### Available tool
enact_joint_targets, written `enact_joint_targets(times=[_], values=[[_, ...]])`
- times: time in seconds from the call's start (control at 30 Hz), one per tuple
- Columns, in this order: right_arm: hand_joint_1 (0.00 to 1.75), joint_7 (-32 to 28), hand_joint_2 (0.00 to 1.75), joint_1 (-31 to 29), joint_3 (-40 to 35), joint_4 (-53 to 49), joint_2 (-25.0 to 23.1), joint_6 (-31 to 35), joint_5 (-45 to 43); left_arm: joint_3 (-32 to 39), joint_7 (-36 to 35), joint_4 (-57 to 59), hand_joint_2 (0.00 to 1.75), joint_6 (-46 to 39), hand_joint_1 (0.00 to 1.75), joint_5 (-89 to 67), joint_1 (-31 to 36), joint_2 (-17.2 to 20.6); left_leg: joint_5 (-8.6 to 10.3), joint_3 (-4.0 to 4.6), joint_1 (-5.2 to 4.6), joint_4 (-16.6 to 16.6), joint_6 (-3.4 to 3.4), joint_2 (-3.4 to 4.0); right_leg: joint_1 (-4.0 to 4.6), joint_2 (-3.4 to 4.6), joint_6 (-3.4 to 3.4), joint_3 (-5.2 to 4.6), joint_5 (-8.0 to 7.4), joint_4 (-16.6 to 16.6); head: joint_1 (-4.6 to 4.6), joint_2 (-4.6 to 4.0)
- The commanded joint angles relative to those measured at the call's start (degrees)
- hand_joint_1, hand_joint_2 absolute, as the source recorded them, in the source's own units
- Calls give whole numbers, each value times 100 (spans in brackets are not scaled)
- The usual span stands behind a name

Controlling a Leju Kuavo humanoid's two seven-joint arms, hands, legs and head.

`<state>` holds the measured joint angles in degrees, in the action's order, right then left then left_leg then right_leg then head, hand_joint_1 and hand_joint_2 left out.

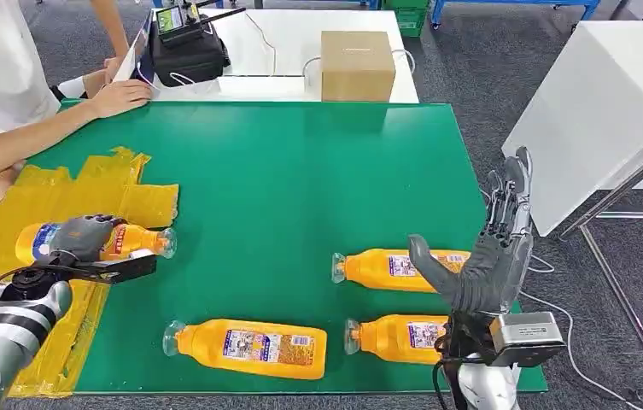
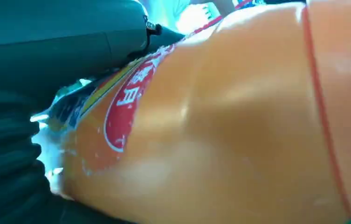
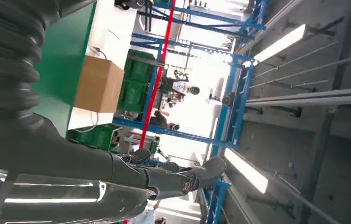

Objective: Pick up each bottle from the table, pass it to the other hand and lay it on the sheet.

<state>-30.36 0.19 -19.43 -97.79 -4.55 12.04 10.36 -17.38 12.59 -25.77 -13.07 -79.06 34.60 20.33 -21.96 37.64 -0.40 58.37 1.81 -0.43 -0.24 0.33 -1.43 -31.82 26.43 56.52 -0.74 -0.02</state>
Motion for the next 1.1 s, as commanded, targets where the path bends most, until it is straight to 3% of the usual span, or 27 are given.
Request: enact_joint_targets(times=[0.03, 0.2, 0.73, 0.83, 0.93, 1.0, 1.1], values=[[0, -25, 175, -255, -3, 430, 59, 73, -223, 8, 119, 416, 175, 325, 0, 142, -201, -24, -4, -23, 1, -7, -8, 11, 0, 9, 2, 19, 1, -8, 0, 0], [0, 24, 175, -273, 6, 488, 44, 102, -255, -5, -135, 443, 175, 267, 0, 172, -190, -88, -11, -62, -1, -18, -16, 21, -1, 18, 3, 58, 3, -19, 0, 0], [0, 104, 175, -262, 55, 610, 4, 127, -279, -3, -220, 343, 175, 204, 0, 268, -133, -78, -7, -65, 2, -14, -15, 9, 2, 6, 4, 62, 3, -15, 0, 0], [0, 121, 175, -262, 56, 624, 12, 111, -284, 153, 90, 243, 175, 272, 0, 581, -172, -67, -5, -55, 1, -11, -11, 7, 1, 5, 3, 51, 2, -10, 0, 0], [0, 132, 175, -258, 41, 662, 54, 66, -301, 598, 1151, -220, 175, 664, 0, 1497, -496, 42, -9, -67, 2, -14, -15, 13, 1, 9, 4, 62, 4, -15, 0, 0], [0, 131, 175, -283, 11, 740, 91, 21, -337, 766, 1710, -1260, 175, 1255, 0, 2405, -1109, 308, -11, -70, 2, -15, -16, 20, 1, 16, 4, 64, 4, -17, 0, 0], [0, 124, 175, -336, -47, 802, 136, -18, -381, 818, 1914, -2954, 175, 1992, 0, 3522, -2048, 800, -16, -73, 0, -17, -14, 39, -1, 36, 4, 65, 2, -18, 0, 0]])
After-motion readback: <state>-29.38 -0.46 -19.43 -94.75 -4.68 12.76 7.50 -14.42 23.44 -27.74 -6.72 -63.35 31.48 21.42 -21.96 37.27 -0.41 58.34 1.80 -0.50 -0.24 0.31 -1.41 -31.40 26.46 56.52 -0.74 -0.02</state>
